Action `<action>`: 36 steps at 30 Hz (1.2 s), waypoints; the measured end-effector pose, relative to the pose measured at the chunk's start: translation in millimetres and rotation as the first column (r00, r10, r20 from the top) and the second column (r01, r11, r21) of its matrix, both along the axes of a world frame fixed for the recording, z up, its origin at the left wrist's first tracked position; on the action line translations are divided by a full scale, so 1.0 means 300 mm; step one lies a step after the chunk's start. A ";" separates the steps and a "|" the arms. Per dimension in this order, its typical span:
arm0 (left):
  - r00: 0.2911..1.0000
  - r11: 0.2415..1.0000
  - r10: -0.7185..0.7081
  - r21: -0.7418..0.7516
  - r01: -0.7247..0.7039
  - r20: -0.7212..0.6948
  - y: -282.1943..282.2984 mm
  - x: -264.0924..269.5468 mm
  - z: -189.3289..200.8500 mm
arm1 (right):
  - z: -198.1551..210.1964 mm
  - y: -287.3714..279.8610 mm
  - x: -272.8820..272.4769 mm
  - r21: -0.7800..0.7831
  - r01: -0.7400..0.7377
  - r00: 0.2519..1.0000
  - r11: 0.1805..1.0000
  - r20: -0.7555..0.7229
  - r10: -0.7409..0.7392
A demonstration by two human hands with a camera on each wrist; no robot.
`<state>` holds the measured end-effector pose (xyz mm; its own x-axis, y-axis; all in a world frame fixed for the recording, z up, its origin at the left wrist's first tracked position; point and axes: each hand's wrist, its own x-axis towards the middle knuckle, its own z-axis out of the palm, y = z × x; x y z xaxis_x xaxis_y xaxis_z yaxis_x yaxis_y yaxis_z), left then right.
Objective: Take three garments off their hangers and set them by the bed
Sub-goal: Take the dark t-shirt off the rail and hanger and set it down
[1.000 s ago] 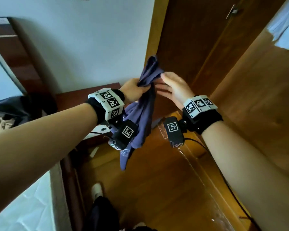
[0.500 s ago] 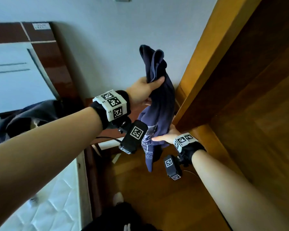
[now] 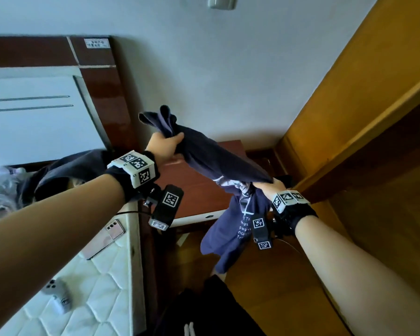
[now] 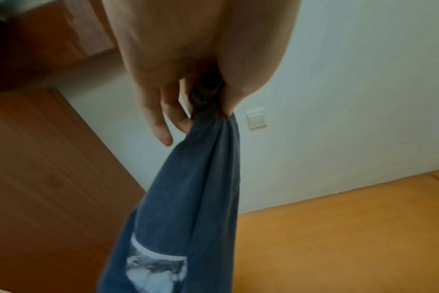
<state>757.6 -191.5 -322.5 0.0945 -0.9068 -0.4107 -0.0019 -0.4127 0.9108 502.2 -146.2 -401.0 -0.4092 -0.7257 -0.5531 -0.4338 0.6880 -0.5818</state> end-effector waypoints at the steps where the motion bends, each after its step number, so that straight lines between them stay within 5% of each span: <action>1: 0.998 1.000 0.015 0.026 -0.016 0.055 -0.017 0.022 -0.031 | 0.023 -0.026 0.020 0.021 -0.009 1.000 1.000 -0.012 0.009; 9: 0.937 0.955 0.243 0.105 -0.276 0.252 -0.187 0.175 -0.204 | 0.055 -0.297 0.188 0.008 -0.093 0.982 0.996 0.164 0.091; 12: 0.899 0.928 0.299 0.121 -0.352 0.319 -0.290 0.257 -0.306 | 0.046 -0.446 0.250 0.005 -0.080 0.927 0.997 0.368 0.073; 20: 0.810 0.872 0.334 0.170 -0.460 0.482 -0.458 0.293 -0.326 | 0.010 -0.795 0.329 -0.086 -0.213 0.844 0.973 0.485 0.228; 26: 0.776 0.869 0.201 0.256 -0.423 0.598 -0.562 0.212 -0.498 | -0.246 -0.924 0.207 0.109 -0.065 0.881 0.992 0.473 0.006; 30: 0.793 0.839 0.166 0.339 -0.426 0.586 -0.584 0.142 -0.664 | -0.458 -0.939 0.101 0.217 -0.134 0.946 0.967 0.320 0.059; 36: 0.849 0.842 0.096 0.411 -0.348 0.520 -0.614 0.040 -0.856 | -0.694 -0.939 -0.059 0.290 -0.045 0.976 0.956 0.216 -0.020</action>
